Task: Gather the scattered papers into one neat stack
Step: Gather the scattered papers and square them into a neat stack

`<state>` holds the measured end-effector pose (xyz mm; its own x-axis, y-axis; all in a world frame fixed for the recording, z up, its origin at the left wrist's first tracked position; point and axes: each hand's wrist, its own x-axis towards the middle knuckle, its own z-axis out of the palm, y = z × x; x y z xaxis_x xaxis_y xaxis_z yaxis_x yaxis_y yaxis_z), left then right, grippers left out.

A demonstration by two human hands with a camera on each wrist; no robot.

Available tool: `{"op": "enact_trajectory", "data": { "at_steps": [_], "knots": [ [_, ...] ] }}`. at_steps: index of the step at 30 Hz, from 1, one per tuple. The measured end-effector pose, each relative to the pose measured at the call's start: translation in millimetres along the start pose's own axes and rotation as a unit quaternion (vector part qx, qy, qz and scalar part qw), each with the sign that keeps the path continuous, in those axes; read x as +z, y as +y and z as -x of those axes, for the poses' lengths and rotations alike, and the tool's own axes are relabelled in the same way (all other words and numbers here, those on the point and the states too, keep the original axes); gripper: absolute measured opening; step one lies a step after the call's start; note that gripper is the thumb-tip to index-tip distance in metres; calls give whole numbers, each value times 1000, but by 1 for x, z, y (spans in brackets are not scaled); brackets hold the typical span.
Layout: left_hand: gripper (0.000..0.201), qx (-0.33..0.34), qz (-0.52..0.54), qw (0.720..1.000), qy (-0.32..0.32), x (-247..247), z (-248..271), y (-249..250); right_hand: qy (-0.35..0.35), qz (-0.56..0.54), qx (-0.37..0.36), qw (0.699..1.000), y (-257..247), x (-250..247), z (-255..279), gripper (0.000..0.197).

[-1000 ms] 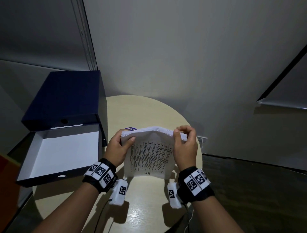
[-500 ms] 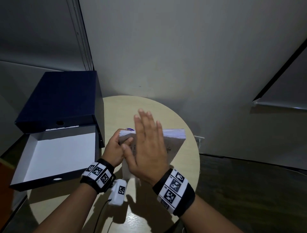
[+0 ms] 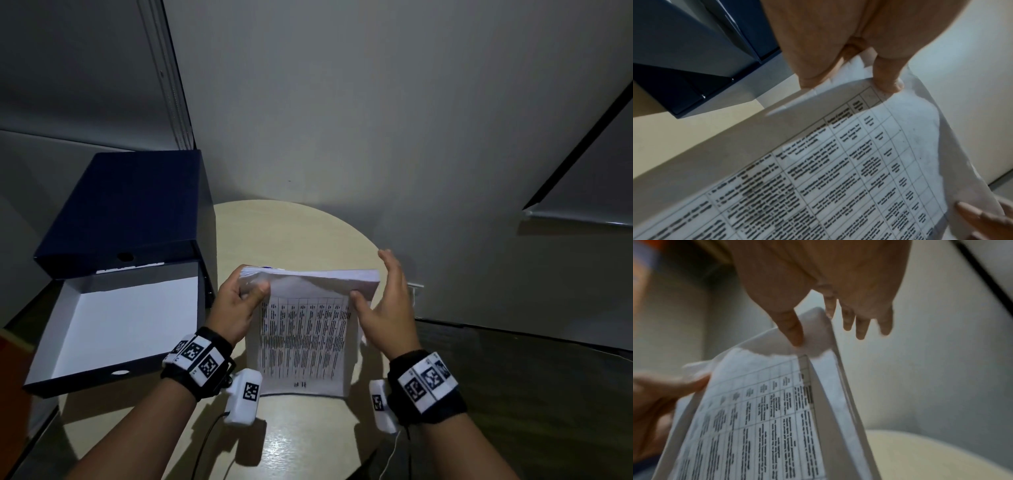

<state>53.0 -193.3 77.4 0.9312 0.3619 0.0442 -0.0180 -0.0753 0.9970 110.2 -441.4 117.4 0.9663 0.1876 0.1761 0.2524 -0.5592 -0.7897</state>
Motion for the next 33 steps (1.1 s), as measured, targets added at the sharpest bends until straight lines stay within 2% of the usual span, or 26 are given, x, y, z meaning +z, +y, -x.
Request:
{"op": "enact_trajectory", "data": {
  "at_steps": [3, 4, 5, 6, 8, 9, 13, 15, 17, 19, 23, 28, 33],
  "knots": [
    [84, -26, 17, 999, 18, -2, -1, -9, -74, -154, 70, 983, 13, 5, -2, 41],
    [87, -31, 16, 999, 19, -3, -3, -12, -69, -172, 73, 980, 16, 8, -1, 30],
    [79, -31, 10, 999, 22, 0, -2, -6, -51, -177, 67, 980, 17, 11, 0, 22],
    [59, -21, -2, 999, 28, 3, -1, 1, -34, -180, 54, 982, 17, 14, 1, 20],
    [19, 27, -29, 998, 40, 10, 0, 17, -12, -198, 17, 980, 10, 17, 3, 27],
    [13, 53, -35, 997, 45, 14, 1, 23, -6, -212, -3, 977, 4, 18, 3, 30],
    [23, 127, -47, 986, 93, 25, 13, 37, 45, -190, -62, 979, -5, 24, 13, 30],
    [26, 115, -53, 989, 83, 29, 22, 29, 32, -179, -52, 982, 2, 33, 23, 31],
    [28, 79, -51, 994, 61, 31, 30, 17, -9, -168, -16, 986, 14, 41, 31, 28],
    [31, 55, -29, 996, 59, 28, 33, 12, -21, -179, 12, 984, 17, 44, 35, 25],
    [27, 90, -11, 991, 94, 24, 22, 25, 45, -206, 7, 977, 3, 41, 26, 33],
    [13, 58, 9, 989, 134, 26, 4, 26, 124, -224, 40, 966, -14, 45, 6, 5],
    [17, 52, -4, 989, 139, 29, 1, 27, 148, -224, 62, 961, -15, 48, -2, 10]
  ]
}}
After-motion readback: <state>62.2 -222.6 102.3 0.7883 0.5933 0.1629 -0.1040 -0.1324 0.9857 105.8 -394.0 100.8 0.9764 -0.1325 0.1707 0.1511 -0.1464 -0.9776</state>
